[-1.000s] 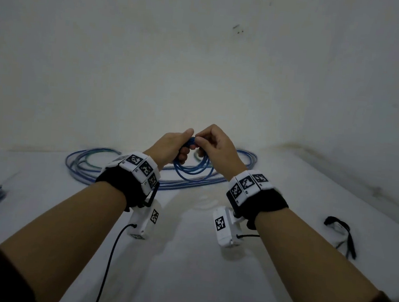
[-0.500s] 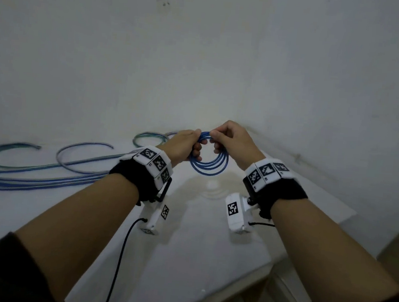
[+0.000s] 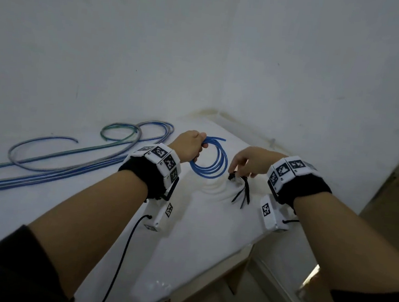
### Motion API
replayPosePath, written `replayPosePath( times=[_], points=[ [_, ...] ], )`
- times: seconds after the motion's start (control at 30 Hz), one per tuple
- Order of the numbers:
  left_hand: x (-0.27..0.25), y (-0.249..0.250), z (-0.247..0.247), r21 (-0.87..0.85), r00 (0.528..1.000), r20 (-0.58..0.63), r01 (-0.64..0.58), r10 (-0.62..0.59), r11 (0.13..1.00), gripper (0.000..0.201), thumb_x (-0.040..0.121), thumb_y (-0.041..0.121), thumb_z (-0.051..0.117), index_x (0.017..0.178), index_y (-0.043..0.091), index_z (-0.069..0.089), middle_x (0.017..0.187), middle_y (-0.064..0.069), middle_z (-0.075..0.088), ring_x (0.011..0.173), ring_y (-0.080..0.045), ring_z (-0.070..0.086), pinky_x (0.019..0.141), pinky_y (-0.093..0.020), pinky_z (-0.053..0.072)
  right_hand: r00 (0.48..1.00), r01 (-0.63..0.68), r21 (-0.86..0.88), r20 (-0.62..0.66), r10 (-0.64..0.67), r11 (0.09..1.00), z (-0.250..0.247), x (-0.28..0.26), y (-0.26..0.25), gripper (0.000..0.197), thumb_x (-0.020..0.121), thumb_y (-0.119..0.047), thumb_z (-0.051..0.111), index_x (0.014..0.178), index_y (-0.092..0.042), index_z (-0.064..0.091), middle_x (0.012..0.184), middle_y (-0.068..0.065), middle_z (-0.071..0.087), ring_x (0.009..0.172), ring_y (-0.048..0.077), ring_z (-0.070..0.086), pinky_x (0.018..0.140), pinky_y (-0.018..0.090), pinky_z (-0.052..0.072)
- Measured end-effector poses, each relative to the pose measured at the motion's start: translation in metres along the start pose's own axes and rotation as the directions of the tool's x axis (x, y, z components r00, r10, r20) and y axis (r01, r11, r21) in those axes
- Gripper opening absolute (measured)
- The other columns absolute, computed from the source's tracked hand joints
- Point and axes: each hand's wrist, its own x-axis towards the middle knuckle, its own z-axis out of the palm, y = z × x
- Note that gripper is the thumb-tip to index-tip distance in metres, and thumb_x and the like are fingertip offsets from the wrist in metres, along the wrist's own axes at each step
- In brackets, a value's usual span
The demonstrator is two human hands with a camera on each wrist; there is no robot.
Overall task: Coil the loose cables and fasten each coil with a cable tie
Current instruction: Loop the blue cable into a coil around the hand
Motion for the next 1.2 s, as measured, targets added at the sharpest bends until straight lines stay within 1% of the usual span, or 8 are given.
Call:
replayPosePath(
  times=[0.07,0.2,0.33,0.57,0.83,0.97,1.07,1.2],
  points=[
    [0.002,-0.002,0.003,0.003,1.0,-0.006,0.013,-0.013,1.0,0.036,0.098,0.018,0.028,0.067,0.01,0.045,0.056,-0.002,0.033,0.048,-0.017,0.03,0.051,-0.028,0.031,0.996,-0.012,-0.051,0.087,0.016,0.999,0.004,-0.002,0.003,0.02,0.08,-0.011,0.07,0.098,-0.016,0.072,0.072,-0.005,0.056,0.074,0.014,0.054,0.071,0.025,0.051],
    [0.006,-0.006,0.005,0.016,1.0,-0.006,0.027,-0.026,1.0,0.037,0.098,0.02,0.028,0.067,0.01,0.046,0.057,-0.002,0.034,0.049,-0.017,0.031,0.051,-0.029,0.032,0.995,0.004,-0.129,0.104,0.01,0.992,0.014,0.001,0.006,0.019,0.073,-0.013,0.076,0.091,-0.017,0.073,0.072,-0.006,0.056,0.072,0.016,0.053,0.068,0.027,0.048],
    [0.007,-0.008,0.001,0.021,1.0,-0.01,0.024,-0.023,0.999,0.037,0.099,0.02,0.028,0.068,0.01,0.046,0.057,-0.002,0.034,0.049,-0.016,0.031,0.051,-0.028,0.032,0.998,0.027,-0.193,0.067,-0.014,0.981,0.018,0.005,0.006,0.012,0.074,-0.013,0.075,0.087,-0.014,0.073,0.065,-0.011,0.057,0.057,0.004,0.048,0.056,0.016,0.042],
    [0.004,-0.011,-0.014,0.003,0.998,-0.049,0.026,-0.026,1.0,0.039,0.099,0.02,0.028,0.066,0.01,0.045,0.056,-0.001,0.031,0.048,-0.016,0.029,0.051,-0.028,0.029,0.997,0.054,-0.083,0.05,-0.05,0.995,0.011,0.008,0.005,0.006,0.078,-0.012,0.073,0.084,-0.012,0.071,0.073,0.0,0.064,0.06,0.008,0.055,0.051,0.013,0.045],
    [-0.005,-0.016,-0.032,-0.021,0.996,-0.078,0.034,-0.036,0.999,0.04,0.1,0.023,0.028,0.067,0.01,0.046,0.056,-0.002,0.032,0.048,-0.016,0.03,0.05,-0.026,0.029,1.0,0.007,-0.013,0.022,-0.007,1.0,0.016,0.008,-0.002,0.006,0.081,-0.006,0.067,0.086,-0.01,0.069,0.067,-0.001,0.064,0.06,0.012,0.06,0.061,0.023,0.054],
    [-0.01,-0.022,-0.044,-0.042,0.992,-0.11,0.054,-0.058,0.998,0.041,0.1,0.027,0.031,0.066,0.01,0.048,0.055,-0.001,0.032,0.047,-0.015,0.03,0.051,-0.028,0.029,1.0,-0.013,-0.059,-0.008,0.013,0.998,0.016,0.005,-0.007,0.008,0.085,-0.009,0.063,0.079,-0.013,0.066,0.069,0.003,0.065,0.061,0.015,0.062,0.073,0.033,0.057],
    [-0.013,-0.025,-0.05,-0.047,0.99,-0.13,0.052,-0.057,0.998,0.04,0.099,0.026,0.031,0.066,0.011,0.048,0.055,-0.001,0.032,0.046,-0.015,0.031,0.05,-0.027,0.03,0.999,-0.051,-0.14,-0.019,0.048,0.989,0.017,0.0,-0.012,0.014,0.088,-0.013,0.056,0.076,-0.016,0.06,0.065,0.001,0.061,0.057,0.016,0.057,0.071,0.032,0.054],
    [-0.018,-0.028,-0.053,-0.052,0.99,-0.138,0.032,-0.039,0.998,0.04,0.1,0.025,0.029,0.067,0.01,0.048,0.056,-0.001,0.033,0.047,-0.016,0.031,0.051,-0.028,0.031,0.992,-0.114,-0.111,-0.063,0.107,0.987,0.022,-0.004,-0.014,0.015,0.089,-0.013,0.045,0.077,-0.017,0.053,0.078,0.007,0.066,0.062,0.022,0.063,0.077,0.038,0.055]
  ],
)
